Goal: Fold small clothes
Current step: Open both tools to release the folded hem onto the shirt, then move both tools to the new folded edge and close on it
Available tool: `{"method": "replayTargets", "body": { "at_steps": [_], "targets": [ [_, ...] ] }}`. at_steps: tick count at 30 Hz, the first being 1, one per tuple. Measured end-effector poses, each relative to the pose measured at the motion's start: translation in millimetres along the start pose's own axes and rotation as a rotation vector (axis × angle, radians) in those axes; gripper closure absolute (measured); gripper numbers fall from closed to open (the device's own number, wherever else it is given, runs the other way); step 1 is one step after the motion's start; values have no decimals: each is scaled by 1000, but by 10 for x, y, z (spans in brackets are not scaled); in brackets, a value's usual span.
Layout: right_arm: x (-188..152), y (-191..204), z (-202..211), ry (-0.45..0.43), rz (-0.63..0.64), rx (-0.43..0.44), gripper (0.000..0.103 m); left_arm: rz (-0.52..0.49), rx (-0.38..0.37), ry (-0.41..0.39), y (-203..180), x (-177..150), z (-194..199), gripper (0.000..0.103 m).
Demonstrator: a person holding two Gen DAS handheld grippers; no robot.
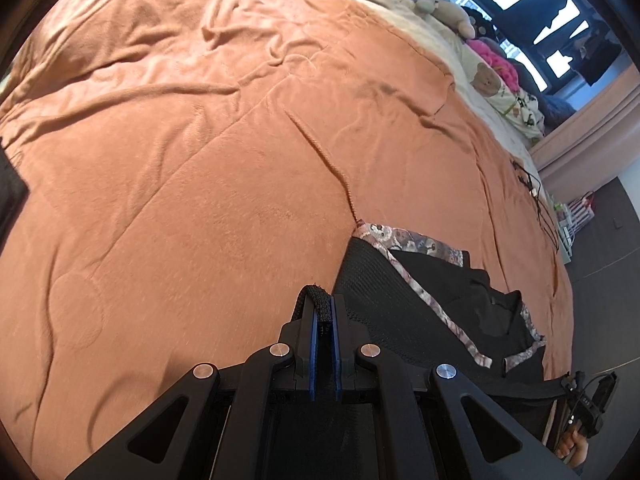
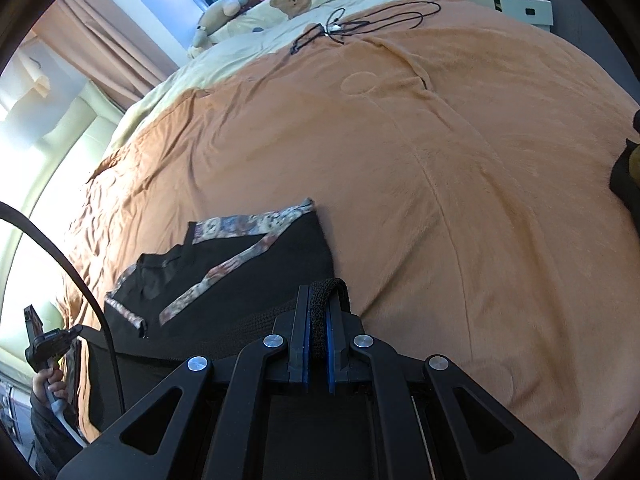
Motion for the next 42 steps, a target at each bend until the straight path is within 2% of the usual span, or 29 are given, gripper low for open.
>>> {"method": "replayTargets", "body": {
  "at_steps": [1, 2, 4, 5, 6, 7, 8, 9, 11, 15, 17, 20, 24, 28, 29, 33, 37, 42],
  "targets": [
    [21, -6, -29, -1, 1, -5, 100, -7, -3, 1, -18, 15, -27, 96],
    [30, -24, -63, 2, -2, -22, 99, -24, 6, 1, -30, 32, -62, 91],
    [21, -22, -114, 15, -15, -34, 96, -45, 51, 0, -6, 48, -92, 70],
    [8, 1, -123, 19, -17, -30, 90, -50, 80, -13, 32, 56, -73, 54],
    [-8, 22, -118, 23, -10, -32, 72, -50, 83, -24, 41, 76, -62, 43],
    [-12, 28, -93, 19, 2, -46, 59, -50, 82, -42, 58, 85, -23, 41],
    [6, 30, -55, 3, 20, -59, 37, -54, 80, -53, 74, 84, 11, 40],
    [19, 43, 6, -21, 38, -65, 32, -59, 83, -52, 86, 81, 21, 40],
    [14, 66, 105, -47, 55, -52, 32, -78, 94, -45, 121, 50, 40, 40],
    [-95, 28, 190, -18, 68, -49, 32, -150, 121, -28, 111, -33, 59, 40],
    [-157, 21, 216, 2, 86, -57, 32, -185, 126, -26, 87, -85, 79, 36],
    [-252, 29, 242, 42, 129, -80, 32, -243, 135, -18, 46, -184, 88, 29],
    [-349, 93, 193, 109, 181, -92, 32, -307, 147, 19, -11, -323, 7, 29],
    [-434, 118, 45, 182, 244, -138, 32, -349, 189, 53, -12, -419, -139, 29],
    [-436, 97, -3, 201, 254, -160, 32, -361, 199, 56, -8, -428, -168, 30],
    [-476, 33, -189, 252, 303, -246, 32, -397, 234, 86, -6, -450, -339, 47],
    [-441, -18, -346, 268, 324, -267, 32, -401, 235, 89, -24, -397, -457, 49],
    [-274, -73, -483, 246, 319, -292, 32, -397, 242, 70, -75, -240, -559, 49]
  ]
}}
Point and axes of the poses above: each gripper's, at about its wrist camera, not at the fingertips, and z roughly against the way its jaws point, y to its left, x to its top, the point moved 10 cm from there along -z, roughly the way its jaws point, and after that the axes turned 10 degrees about x, right-handed, at the moved point
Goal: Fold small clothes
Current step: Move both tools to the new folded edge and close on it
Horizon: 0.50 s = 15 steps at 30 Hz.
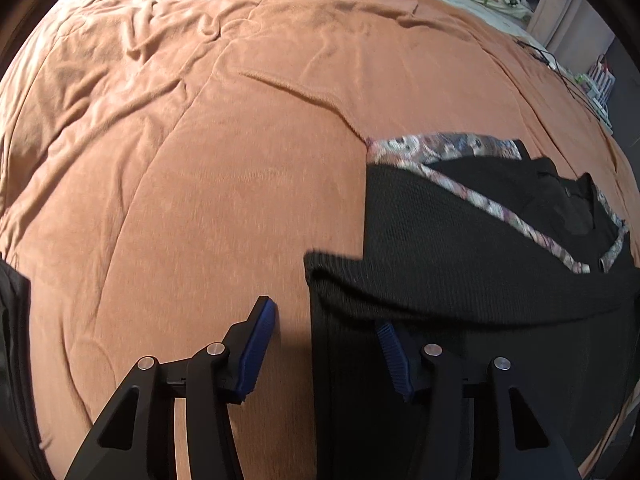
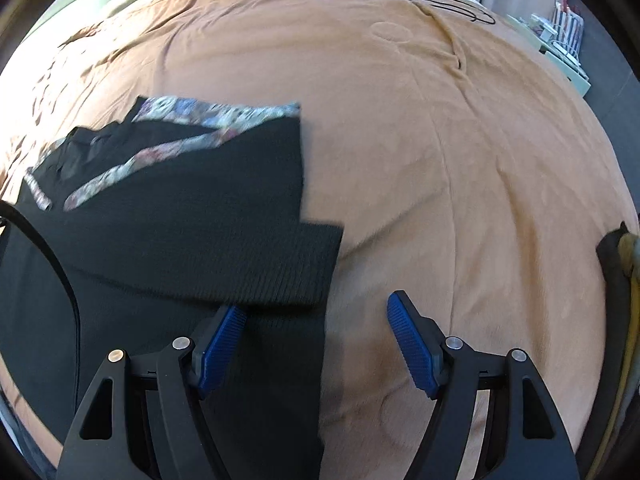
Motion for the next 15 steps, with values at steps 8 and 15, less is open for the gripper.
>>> {"method": "replayTargets", "body": {
  "at_steps": [8, 15],
  "targets": [
    [398, -92, -108, -67, -35, -55, 32, 20, 15, -16, -23, 269, -84, 49],
    [467, -149, 18, -133, -90, -23, 41, 49, 0, -28, 5, 326, -18, 57]
  ]
}}
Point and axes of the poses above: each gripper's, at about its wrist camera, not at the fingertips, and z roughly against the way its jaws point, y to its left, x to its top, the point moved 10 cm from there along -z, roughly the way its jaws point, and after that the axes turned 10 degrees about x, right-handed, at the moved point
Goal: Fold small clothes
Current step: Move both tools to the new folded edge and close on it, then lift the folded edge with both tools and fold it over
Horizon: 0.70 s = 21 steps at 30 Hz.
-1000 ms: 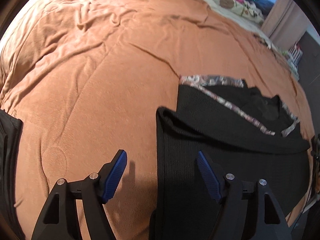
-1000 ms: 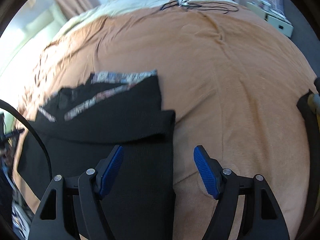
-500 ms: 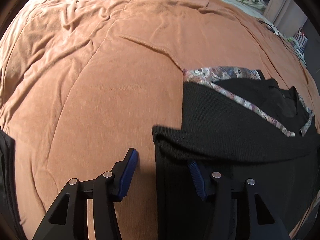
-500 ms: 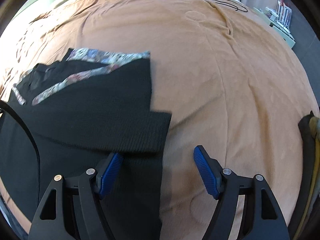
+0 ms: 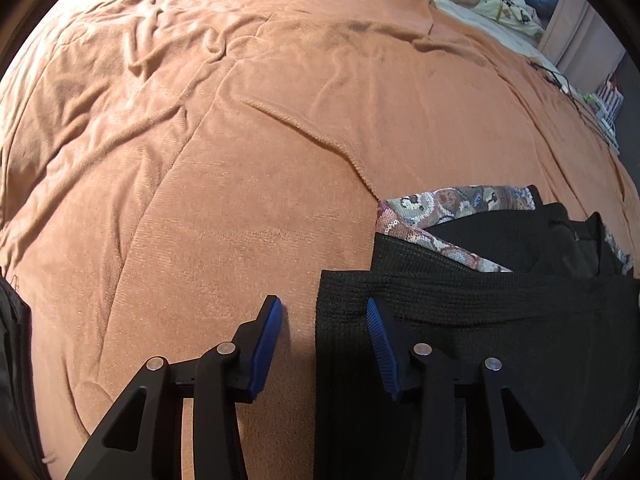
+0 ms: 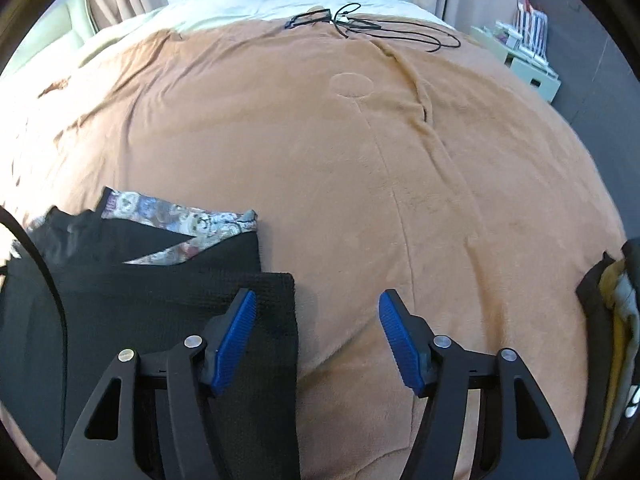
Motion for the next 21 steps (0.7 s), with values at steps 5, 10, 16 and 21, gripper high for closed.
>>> {"method": "replayTargets", "body": {
  "at_steps": [5, 10, 16, 21],
  "targets": [
    [-155, 52, -76, 34, 3, 93, 43, 7, -71, 29, -21, -105, 8, 61],
    [-172, 56, -217, 65, -21, 163, 56, 10, -81, 22, -36, -121, -17, 64],
    [-76, 99, -357, 74, -27, 213, 71, -13, -83, 8, -116, -68, -78, 73],
    [-66, 96, -465, 79, -30, 212, 91, -8, -94, 0, -122, -34, -108, 77]
  ]
}}
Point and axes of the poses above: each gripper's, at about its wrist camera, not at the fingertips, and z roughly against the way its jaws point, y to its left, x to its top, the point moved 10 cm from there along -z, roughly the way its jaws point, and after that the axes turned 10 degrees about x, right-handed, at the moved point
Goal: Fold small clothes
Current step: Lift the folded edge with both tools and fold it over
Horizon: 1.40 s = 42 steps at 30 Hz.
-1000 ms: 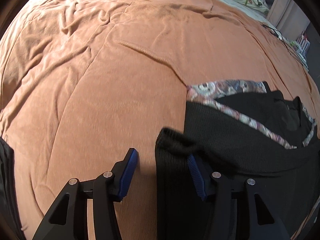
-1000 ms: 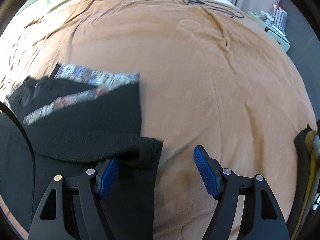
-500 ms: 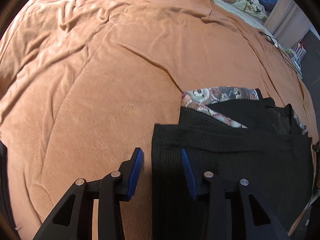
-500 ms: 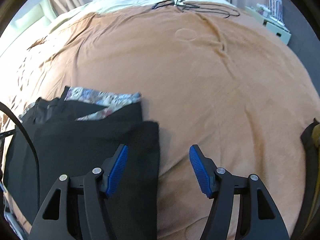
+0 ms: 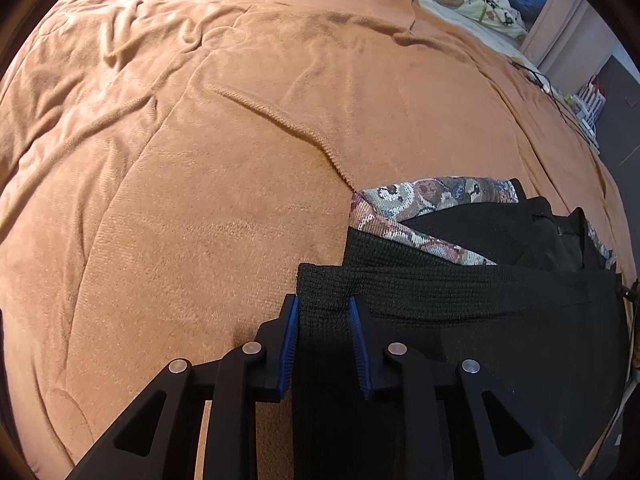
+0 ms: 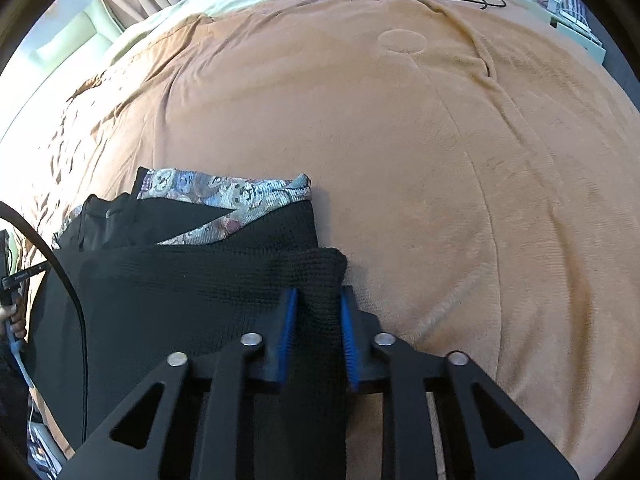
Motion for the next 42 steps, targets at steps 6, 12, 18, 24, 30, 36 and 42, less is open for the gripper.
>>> {"method": "replayTargets", "body": {
  "at_steps": [6, 12, 18, 24, 30, 36, 42],
  "targets": [
    [-45, 32, 56, -17, -2, -8, 96, 39, -26, 11, 61, 5, 23, 78],
    [-69, 46, 132, -21, 2, -21, 98, 105, -53, 23, 137, -12, 35, 78],
    [-31, 63, 173, -27, -4, -36, 100, 89, -11, -12, 80, 38, 46, 97],
    [78, 167, 478, -87, 14, -34, 100, 95, 8, -122, 137, 224, 479, 97],
    [191, 291, 778, -162, 38, -56, 101, 101, 20, -186, 174, 443, 800, 97],
    [294, 289, 806, -178, 30, -74, 101, 100, 41, -193, 119, 655, 789, 97],
    [455, 206, 575, -145, 31, -99, 101, 96, 78, -166, 96, 799, 536, 97]
  ]
}}
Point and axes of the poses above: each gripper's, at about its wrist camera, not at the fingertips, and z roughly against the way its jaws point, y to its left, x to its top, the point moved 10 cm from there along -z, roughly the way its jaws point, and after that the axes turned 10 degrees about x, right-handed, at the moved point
